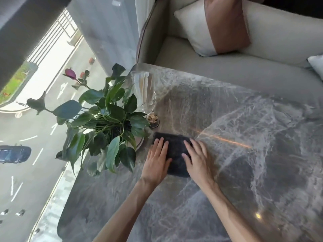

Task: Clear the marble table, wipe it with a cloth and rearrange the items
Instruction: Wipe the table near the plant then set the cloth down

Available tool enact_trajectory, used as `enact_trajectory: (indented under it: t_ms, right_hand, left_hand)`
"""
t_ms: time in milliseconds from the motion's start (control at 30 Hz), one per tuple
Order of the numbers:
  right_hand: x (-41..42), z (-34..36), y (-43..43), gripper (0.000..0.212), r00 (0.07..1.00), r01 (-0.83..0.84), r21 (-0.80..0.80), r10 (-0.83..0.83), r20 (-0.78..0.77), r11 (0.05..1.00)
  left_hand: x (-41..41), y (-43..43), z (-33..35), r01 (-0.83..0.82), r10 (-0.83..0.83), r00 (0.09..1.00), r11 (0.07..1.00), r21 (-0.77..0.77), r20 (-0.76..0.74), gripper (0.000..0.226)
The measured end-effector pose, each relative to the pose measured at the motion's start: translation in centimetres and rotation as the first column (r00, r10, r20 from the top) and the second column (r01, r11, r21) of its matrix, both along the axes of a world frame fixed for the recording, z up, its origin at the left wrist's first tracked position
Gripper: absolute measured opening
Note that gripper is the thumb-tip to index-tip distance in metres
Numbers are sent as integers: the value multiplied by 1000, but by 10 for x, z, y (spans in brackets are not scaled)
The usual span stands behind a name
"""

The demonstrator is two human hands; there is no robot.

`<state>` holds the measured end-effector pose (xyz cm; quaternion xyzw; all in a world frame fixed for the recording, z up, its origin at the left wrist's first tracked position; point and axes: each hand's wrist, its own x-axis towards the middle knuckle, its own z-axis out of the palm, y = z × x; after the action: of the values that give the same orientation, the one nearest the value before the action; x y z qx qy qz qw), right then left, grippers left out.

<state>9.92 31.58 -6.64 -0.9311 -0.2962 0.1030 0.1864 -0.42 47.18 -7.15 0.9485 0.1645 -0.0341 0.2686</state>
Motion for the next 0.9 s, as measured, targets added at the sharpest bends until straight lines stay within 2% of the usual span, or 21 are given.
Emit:
enact_trajectory:
  t_ms: [100,233,333,433,600,700,800,900]
  right_hand:
    - [-9,-9,9,71,996,-54,-237,67,50,970]
    - [-15,-11,8,83,997,-53,-274,67,41,960]
    - [-11,-7,0,94,990,-132,-266,138,5,955]
    - [-11,-7,-11,94,981,-188,-302,191,-17,935]
    - [-13,-18,-14,94,986,-164,-305,154,-59,938]
    - [-13,-6,-13,92,981,-191,-293,168,-100,937]
    - [-11,23,-27,84,985,-161,-217,145,-91,963]
    - [-12,59,-77,78,994,-93,-122,84,-74,988]
  left_hand:
    - [-2,6,-16,151,-132,982,979,136,-139,80]
    - [-3,16,-18,204,-186,976,965,163,-117,82]
    - [-5,17,-17,200,-181,975,968,148,-132,94]
    - [-12,21,-19,198,-165,969,963,181,-182,102]
    - [-13,22,-21,149,-110,970,973,178,-216,102]
    - [-11,14,-6,118,-59,947,978,170,-315,101]
    - [-6,-15,20,26,34,943,984,176,-330,95]
    - [0,-63,56,5,39,954,989,147,-297,90]
